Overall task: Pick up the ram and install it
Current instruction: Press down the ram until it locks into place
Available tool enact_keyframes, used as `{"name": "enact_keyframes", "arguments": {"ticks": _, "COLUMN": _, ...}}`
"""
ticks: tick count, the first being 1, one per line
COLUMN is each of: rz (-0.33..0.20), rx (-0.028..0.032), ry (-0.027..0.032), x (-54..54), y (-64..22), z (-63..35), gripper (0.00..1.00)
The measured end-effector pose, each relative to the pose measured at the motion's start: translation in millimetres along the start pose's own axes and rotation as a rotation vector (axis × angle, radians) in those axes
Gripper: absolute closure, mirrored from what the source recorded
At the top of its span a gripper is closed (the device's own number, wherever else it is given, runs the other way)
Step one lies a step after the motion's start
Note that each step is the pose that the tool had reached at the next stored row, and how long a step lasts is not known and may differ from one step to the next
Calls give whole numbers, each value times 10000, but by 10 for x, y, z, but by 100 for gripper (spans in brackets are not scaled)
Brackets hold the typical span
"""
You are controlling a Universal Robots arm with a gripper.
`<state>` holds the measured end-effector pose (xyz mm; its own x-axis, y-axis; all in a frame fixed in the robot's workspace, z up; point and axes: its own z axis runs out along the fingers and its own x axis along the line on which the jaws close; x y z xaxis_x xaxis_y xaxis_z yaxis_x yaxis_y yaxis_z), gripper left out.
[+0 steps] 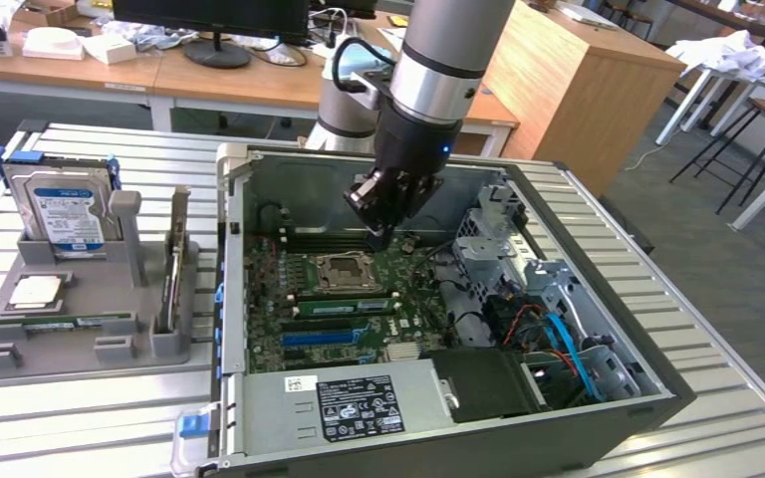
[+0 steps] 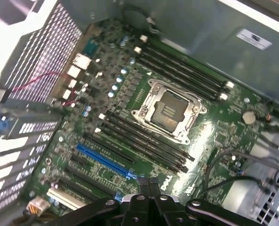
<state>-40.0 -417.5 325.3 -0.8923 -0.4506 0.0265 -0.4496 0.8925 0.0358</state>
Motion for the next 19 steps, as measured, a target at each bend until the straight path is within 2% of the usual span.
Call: {"name": "enact_keyframes", "arguments": {"ticks": 19, "rz": 3278, "rx": -87, "ry": -118, "x": -1, "y": -1, "z": 24, "gripper": 90}}
